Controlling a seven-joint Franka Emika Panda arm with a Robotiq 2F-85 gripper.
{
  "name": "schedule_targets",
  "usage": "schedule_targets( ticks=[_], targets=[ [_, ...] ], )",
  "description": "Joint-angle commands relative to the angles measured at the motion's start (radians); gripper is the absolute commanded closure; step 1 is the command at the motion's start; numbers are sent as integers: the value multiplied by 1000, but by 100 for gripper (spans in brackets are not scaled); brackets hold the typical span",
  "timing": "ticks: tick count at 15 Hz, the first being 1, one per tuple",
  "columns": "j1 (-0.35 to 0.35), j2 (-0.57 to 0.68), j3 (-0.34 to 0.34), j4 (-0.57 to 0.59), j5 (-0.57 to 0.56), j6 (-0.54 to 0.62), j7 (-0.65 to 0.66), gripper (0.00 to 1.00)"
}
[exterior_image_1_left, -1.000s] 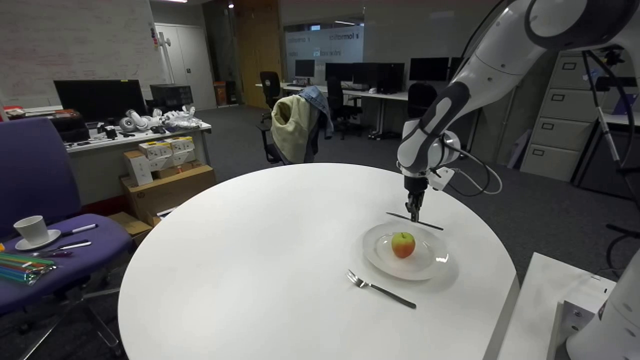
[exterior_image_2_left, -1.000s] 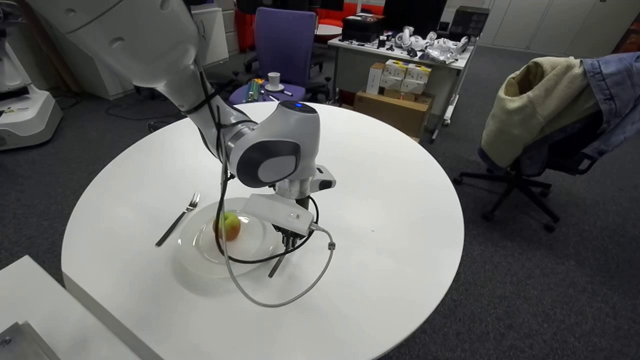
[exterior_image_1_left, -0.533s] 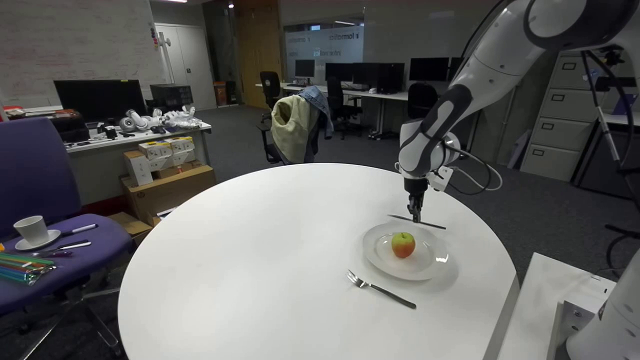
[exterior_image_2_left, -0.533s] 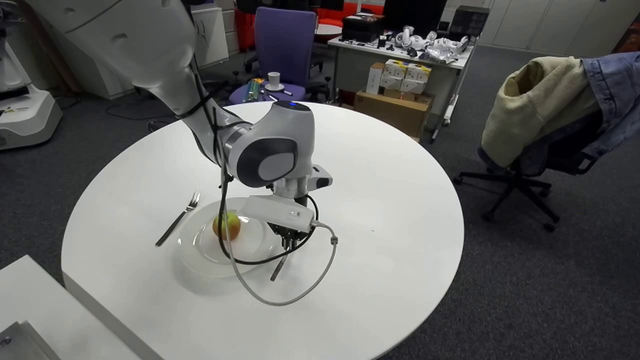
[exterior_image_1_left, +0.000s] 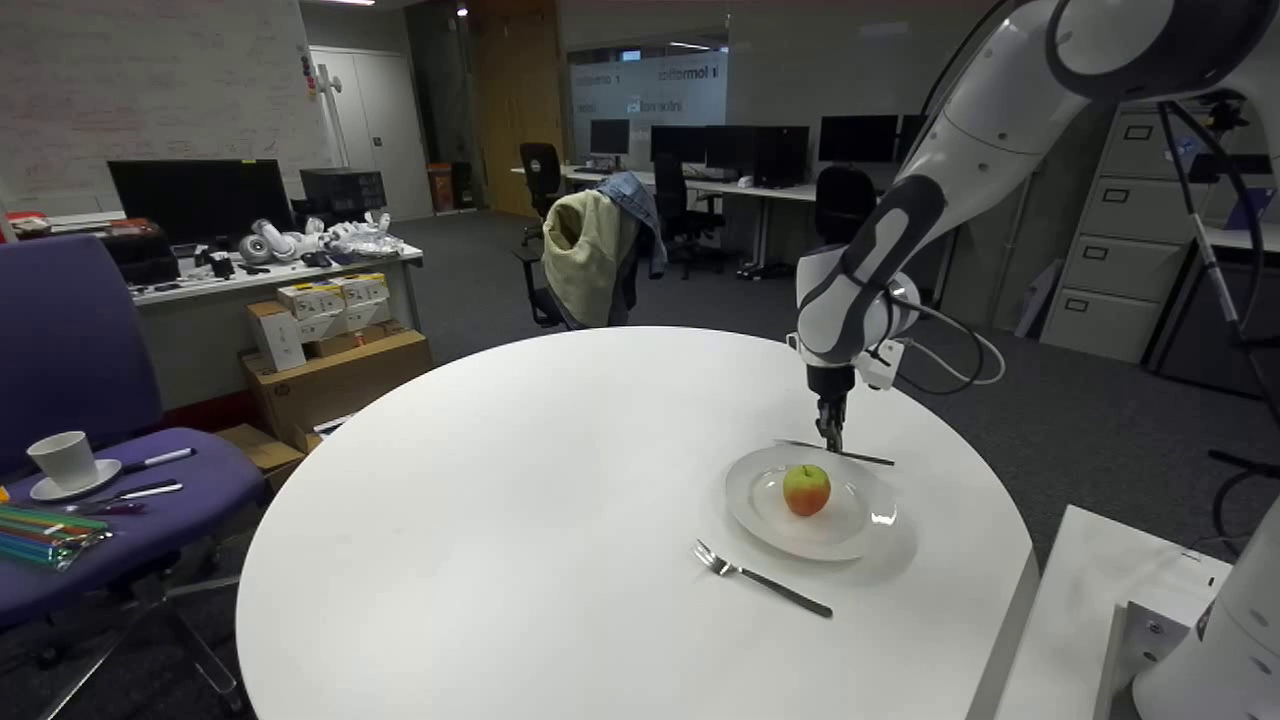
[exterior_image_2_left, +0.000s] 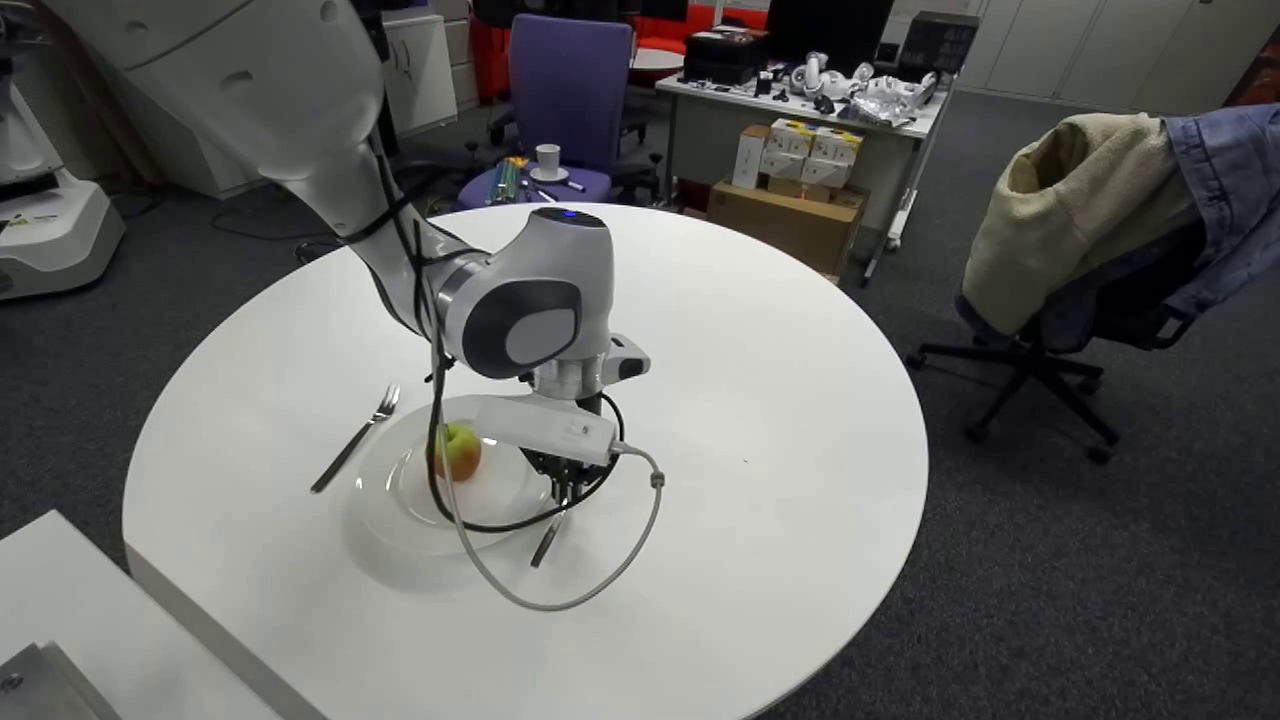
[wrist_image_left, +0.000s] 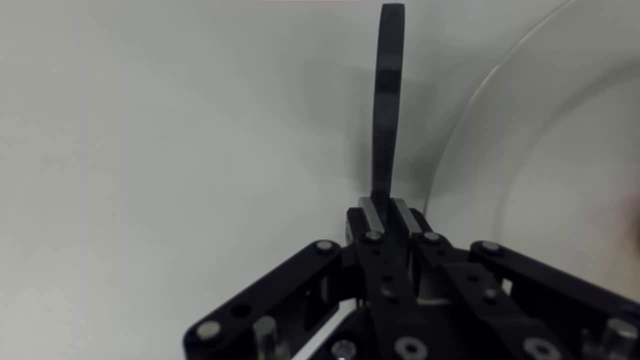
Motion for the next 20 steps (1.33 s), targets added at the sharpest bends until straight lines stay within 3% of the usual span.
schedule_targets(
  ticks=[1,13,20],
  targets=[
    [-1,-42,-8,-62,-20,56,15,98],
    [-10,-45,-56,-80,-32,93,23,98],
    [-28,-34,-35,-72,-9,135,6,98]
  ],
)
